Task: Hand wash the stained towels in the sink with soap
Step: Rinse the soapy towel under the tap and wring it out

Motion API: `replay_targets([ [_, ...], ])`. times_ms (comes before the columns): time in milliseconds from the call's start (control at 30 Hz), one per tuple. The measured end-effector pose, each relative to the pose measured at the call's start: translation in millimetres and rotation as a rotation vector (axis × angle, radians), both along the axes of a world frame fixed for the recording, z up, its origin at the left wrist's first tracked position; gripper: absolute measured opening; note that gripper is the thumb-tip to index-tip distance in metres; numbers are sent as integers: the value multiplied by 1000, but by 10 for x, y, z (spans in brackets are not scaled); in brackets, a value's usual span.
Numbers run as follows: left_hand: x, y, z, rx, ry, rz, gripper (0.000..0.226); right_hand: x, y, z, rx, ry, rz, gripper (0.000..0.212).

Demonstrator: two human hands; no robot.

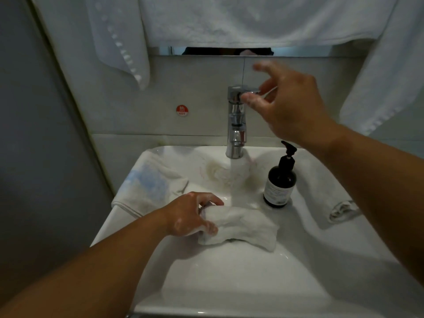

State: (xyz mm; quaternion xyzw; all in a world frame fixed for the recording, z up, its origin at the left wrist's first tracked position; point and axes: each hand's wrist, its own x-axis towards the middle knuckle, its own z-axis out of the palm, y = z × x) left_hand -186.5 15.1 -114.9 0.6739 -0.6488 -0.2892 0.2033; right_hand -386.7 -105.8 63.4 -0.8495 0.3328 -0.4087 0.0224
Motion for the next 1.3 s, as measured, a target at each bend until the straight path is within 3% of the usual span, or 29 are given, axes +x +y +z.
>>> replay_targets([
  [100,-6,-8,14,12,-13,-2,54,19,-14,37,-70,79,-10,35],
  [233,-13,-20,13,18,-22,-12,53,32,-45,93,-121,90,-7,31],
  [467,-9,-20,17,50,-28,-30,56,146,-88,291,-31,31,13,23],
  [833,-64,-6,21,127,-66,-116,70,159,-115,347,52,21,36,21],
  [1300,-157,31,90,138,0,-90,41,122,-89,293,90,-1,69,37],
])
